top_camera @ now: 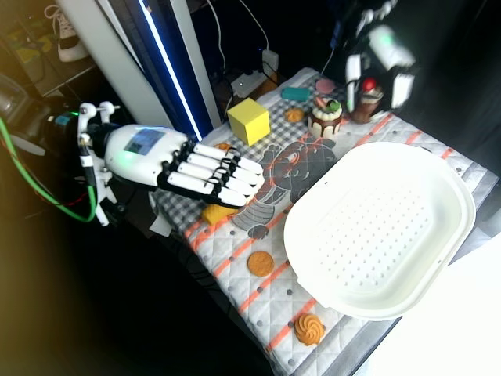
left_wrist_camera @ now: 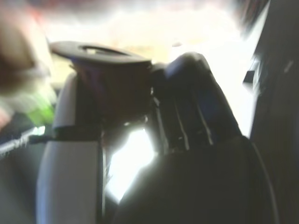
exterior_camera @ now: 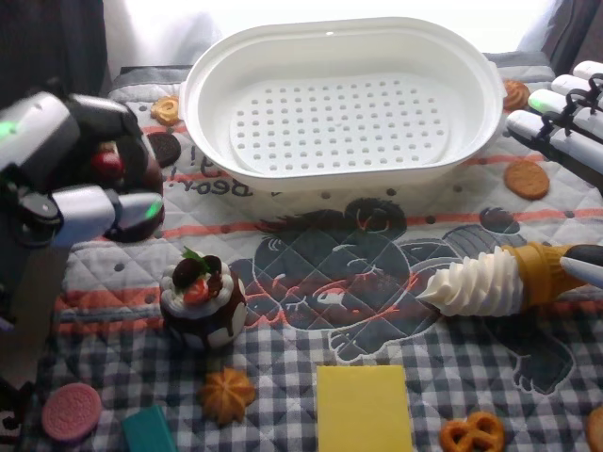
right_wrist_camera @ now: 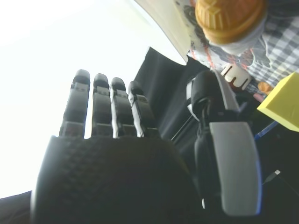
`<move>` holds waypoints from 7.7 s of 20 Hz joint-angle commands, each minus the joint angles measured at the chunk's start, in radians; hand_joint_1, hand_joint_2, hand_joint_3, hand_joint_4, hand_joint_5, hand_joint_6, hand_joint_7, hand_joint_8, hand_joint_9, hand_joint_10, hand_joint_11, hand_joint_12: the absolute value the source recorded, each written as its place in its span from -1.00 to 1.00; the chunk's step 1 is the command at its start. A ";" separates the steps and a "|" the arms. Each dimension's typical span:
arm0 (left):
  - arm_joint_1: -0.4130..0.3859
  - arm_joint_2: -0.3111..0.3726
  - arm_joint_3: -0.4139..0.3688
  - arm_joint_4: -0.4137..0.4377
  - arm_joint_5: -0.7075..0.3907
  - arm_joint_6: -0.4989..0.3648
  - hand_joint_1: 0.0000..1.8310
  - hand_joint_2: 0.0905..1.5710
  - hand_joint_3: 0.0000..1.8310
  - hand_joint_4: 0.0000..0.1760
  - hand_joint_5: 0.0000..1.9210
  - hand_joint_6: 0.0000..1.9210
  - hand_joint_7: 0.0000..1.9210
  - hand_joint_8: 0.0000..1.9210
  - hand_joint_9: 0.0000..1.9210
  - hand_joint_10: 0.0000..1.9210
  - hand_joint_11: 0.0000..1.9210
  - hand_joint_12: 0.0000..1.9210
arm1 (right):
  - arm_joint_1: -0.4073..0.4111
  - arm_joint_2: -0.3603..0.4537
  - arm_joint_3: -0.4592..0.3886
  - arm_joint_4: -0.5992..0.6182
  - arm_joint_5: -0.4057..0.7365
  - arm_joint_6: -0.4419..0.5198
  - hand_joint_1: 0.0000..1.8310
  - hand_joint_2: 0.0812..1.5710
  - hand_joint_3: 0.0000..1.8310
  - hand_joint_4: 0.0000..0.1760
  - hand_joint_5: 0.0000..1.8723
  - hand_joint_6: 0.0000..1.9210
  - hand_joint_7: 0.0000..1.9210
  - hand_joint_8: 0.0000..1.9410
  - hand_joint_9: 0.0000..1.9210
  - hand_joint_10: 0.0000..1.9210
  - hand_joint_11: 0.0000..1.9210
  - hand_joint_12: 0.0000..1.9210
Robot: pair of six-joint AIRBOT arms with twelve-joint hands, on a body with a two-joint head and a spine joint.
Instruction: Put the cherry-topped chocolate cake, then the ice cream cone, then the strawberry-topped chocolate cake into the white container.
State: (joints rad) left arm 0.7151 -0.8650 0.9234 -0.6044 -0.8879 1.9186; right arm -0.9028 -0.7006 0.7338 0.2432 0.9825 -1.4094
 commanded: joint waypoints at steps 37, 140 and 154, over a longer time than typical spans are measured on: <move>-0.335 -0.277 0.354 -0.075 0.282 0.072 -0.42 0.29 -1.00 1.00 -1.00 -1.00 -1.00 -1.00 -1.00 -1.00 -1.00 -1.00 | -0.023 0.002 0.016 -0.040 0.141 0.109 -0.41 0.58 -1.00 -1.00 -1.00 -1.00 -1.00 -1.00 -1.00 -1.00 -1.00 -0.76; 0.003 0.066 -0.058 0.584 0.062 -0.452 0.31 0.53 -1.00 -1.00 -0.21 0.23 -0.14 0.51 -0.25 0.68 -0.30 1.00 | -0.217 0.008 0.008 -0.009 0.427 0.328 -0.36 0.57 -0.99 -1.00 -1.00 -1.00 -0.98 -0.99 -0.97 -0.97 -0.98 -0.98; -0.401 -0.228 0.277 0.427 0.337 -0.338 0.27 0.54 -1.00 -1.00 -0.17 0.26 -0.24 0.55 -0.45 0.55 -0.64 0.93 | -0.232 0.000 0.017 0.015 0.441 0.330 -0.41 0.56 -1.00 -1.00 -1.00 -1.00 -1.00 -1.00 -1.00 -0.92 -1.00 -0.45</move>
State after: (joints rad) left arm 0.3279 -1.1091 1.2060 -0.1764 -0.4549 1.5890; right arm -1.1397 -0.7021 0.7483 0.2611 1.2942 -1.0828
